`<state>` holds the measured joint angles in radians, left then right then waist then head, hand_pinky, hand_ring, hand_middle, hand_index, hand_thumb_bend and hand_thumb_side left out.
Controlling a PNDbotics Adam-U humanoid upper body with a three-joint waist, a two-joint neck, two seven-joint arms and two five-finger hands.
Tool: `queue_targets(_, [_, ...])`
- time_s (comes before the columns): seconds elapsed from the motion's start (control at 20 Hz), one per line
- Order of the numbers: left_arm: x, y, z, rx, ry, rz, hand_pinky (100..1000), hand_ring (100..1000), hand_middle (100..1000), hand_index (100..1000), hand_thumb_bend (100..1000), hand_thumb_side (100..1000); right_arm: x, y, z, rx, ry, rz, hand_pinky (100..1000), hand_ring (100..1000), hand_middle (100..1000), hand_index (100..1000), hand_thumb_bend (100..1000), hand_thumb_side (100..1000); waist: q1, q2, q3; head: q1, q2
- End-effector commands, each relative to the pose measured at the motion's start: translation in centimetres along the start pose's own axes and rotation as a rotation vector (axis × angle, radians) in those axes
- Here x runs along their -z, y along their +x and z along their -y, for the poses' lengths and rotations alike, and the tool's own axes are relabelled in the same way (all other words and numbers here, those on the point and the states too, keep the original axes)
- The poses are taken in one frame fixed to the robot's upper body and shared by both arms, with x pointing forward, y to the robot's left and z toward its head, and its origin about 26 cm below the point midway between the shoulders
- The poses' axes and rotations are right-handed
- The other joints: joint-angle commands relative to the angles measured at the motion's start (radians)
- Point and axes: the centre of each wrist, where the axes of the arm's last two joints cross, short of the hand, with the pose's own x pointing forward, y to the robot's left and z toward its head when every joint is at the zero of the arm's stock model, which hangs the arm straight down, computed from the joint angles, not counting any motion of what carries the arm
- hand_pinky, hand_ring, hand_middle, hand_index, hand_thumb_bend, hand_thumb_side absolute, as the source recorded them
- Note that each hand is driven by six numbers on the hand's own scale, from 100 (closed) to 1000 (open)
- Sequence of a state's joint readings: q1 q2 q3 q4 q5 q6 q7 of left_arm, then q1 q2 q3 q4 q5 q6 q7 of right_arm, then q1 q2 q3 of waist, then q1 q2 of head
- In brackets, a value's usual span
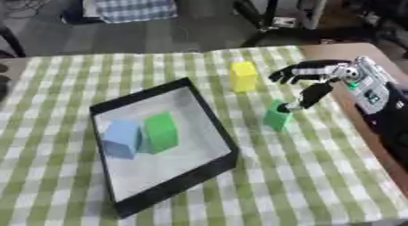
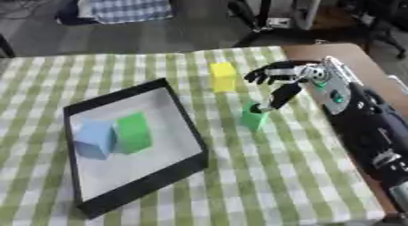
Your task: Pick up objects on the table and place them in the box.
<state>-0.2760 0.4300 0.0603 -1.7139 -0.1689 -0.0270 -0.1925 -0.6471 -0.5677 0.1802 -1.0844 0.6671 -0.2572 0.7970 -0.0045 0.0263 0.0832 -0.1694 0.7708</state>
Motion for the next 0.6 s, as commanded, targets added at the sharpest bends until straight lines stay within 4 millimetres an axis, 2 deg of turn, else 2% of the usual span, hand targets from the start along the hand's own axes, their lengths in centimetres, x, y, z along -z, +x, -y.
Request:
queue_targets(0.05, [0.2, 0.5, -0.8, 0.022, 0.013, 0.015, 710, 710, 708, 890, 704, 786, -0.3, -0.5, 0.4, -0.049, 0.029, -0.058, 892, 937, 930, 994, 389, 447, -0.003, -0.021, 0.001, -0.003, -0.001])
queue_targets(0.25, [0.1, 0.4, -0.7, 0.021, 0.010, 0.012, 710, 709, 708, 890, 700, 789, 0.2, -1.1, -0.5, -0.074, 0.059, -0.095, 875, 921, 907, 974, 369, 421, -0.003, -0.021, 0.002, -0.004, -0.001])
queue_targets(0.4, [0.1, 0.3, -0.6, 0.020, 0.008, 0.008, 710, 709, 708, 890, 696, 792, 0.3, -1.1, -0.6, -0.086, 0.049, -0.095, 784, 816, 809, 911, 335, 361, -0.003, -0.021, 0.002, -0.004, -0.001])
queue_targets(0.45, [0.0, 0.3, -0.6, 0.020, 0.006, 0.007, 710, 709, 708, 890, 695, 792, 0.2, -1.1, -0.5, -0.094, 0.033, -0.096, 694, 712, 695, 821, 284, 295, -0.003, -0.021, 0.002, -0.004, -0.001])
queue_targets(0.5, [0.0, 0.3, -0.6, 0.019, 0.006, 0.007, 710, 709, 708, 890, 694, 793, 0.1, -0.9, -0.3, -0.104, 0.004, -0.099, 658, 662, 636, 780, 261, 267, -0.003, -0.021, 0.002, -0.003, -0.001])
queue_targets(0.55, [0.0, 0.3, -0.6, 0.019, 0.005, 0.006, 709, 709, 708, 890, 691, 794, 0.0, -0.8, -0.1, -0.114, -0.029, -0.100, 581, 572, 539, 690, 219, 219, -0.003, -0.021, 0.002, -0.003, -0.001])
queue_targets(0.6, [0.0, 0.2, -0.6, 0.019, 0.005, 0.005, 709, 709, 708, 890, 691, 794, -0.1, -0.7, 0.0, -0.122, -0.063, -0.100, 564, 555, 521, 669, 213, 212, -0.003, -0.021, 0.002, -0.004, -0.001])
